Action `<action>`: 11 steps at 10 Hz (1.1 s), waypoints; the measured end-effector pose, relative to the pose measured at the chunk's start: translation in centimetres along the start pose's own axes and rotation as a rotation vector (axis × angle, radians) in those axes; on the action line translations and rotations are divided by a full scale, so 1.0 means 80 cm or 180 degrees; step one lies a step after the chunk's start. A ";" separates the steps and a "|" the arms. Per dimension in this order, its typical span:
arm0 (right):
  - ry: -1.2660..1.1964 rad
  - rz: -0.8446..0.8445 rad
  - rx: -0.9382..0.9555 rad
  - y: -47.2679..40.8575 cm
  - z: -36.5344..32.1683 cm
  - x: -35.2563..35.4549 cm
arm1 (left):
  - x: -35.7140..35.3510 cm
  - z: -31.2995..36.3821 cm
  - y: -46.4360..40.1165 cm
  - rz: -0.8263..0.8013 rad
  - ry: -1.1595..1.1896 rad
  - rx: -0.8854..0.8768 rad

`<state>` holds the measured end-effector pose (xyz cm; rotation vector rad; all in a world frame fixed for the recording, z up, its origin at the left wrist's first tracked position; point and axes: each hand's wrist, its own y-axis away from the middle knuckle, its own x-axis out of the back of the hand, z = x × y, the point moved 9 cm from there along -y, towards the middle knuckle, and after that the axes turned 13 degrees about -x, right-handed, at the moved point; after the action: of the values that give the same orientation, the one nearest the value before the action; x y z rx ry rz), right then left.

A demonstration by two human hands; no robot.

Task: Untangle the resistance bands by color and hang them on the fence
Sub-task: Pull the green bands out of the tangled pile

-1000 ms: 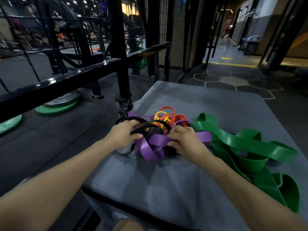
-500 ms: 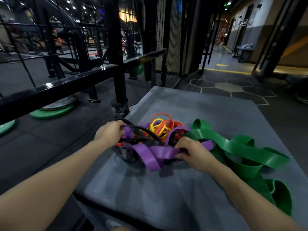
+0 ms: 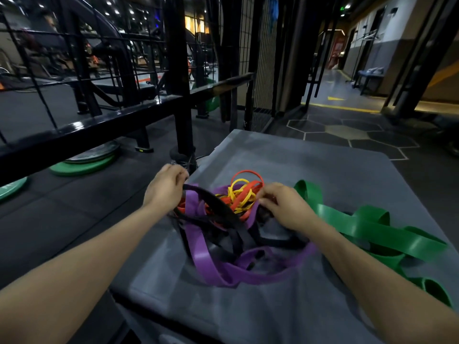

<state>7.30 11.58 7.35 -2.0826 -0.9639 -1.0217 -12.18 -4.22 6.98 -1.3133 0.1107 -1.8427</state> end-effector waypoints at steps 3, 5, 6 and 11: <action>0.0592 -0.0107 -0.0284 -0.113 -0.003 -0.050 | -0.045 0.004 -0.048 -0.0240 0.0194 -0.0206; 0.1253 0.0061 -0.1481 -0.124 0.118 -0.002 | -0.125 0.051 -0.077 -0.1103 0.0132 -0.0516; 0.1215 -0.0461 -0.1730 -0.106 0.161 -0.005 | -0.169 0.068 -0.077 -0.1533 -0.0155 -0.0467; 0.0787 -0.1121 -0.1883 -0.094 0.173 -0.044 | -0.179 -0.020 -0.038 -0.2785 -0.0553 0.0740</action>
<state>4.98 25.13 -1.11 -2.1961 -1.0032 -1.8869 -13.97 6.74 -2.75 -1.4602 -0.8712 -2.3215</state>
